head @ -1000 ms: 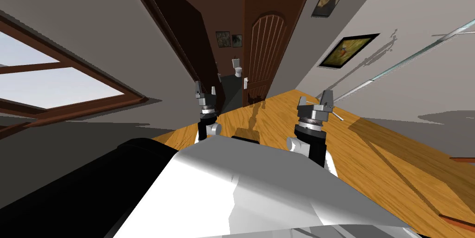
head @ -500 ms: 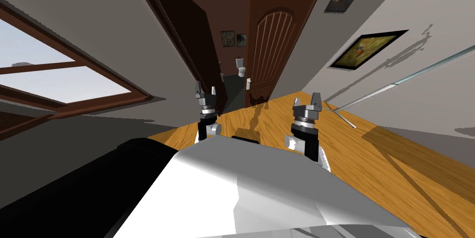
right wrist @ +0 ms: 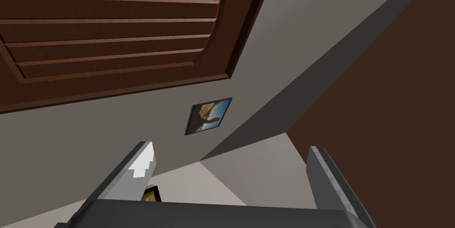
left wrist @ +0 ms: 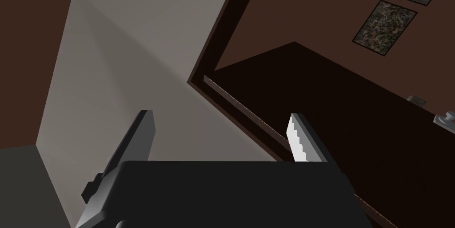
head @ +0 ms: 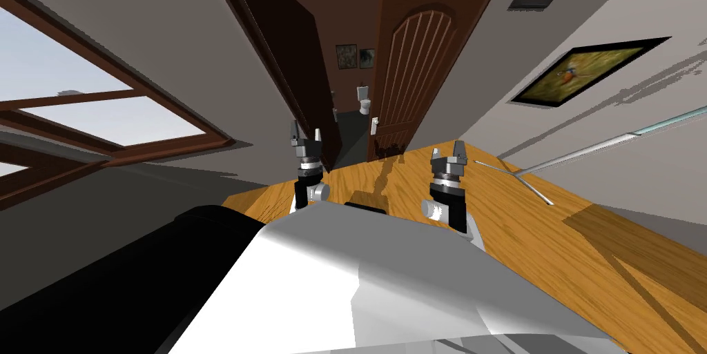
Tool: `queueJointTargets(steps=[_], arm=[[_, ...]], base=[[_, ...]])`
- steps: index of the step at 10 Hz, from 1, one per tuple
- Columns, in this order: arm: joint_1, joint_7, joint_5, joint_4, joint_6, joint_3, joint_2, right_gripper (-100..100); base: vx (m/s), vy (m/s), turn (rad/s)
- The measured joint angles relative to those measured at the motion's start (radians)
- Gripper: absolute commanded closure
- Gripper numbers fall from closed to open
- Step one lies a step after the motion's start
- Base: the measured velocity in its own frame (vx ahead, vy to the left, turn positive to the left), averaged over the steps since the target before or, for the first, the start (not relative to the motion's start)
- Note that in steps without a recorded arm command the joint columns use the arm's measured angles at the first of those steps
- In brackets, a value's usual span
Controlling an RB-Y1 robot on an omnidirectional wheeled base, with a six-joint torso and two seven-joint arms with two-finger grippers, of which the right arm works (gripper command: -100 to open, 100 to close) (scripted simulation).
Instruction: Push the door open
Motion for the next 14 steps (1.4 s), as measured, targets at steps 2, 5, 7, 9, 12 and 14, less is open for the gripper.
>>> queueJointTargets(steps=[2,5,7,9,12,14], arm=[[-0.024,-0.001,-0.011,0.062,-0.009,-0.002,-0.013,-100],[-0.076,-0.003,-0.03,0.15,0.001,-0.008,-0.036,-100],[-0.101,-0.002,-0.042,0.213,-0.005,-0.007,-0.049,-100],[-0.131,-0.008,-0.058,0.283,-0.009,-0.013,-0.071,-100],[-0.165,-0.009,-0.075,0.351,-0.001,-0.015,-0.089,-100],[-0.191,-0.009,-0.085,0.413,-0.008,-0.016,-0.1,-100]], base=[[0.076,-0.018,0.156],[0.097,-0.042,0.19],[0.091,-0.051,0.197],[0.096,-0.039,0.174],[0.062,-0.035,0.125],[0.068,-0.037,0.204]])
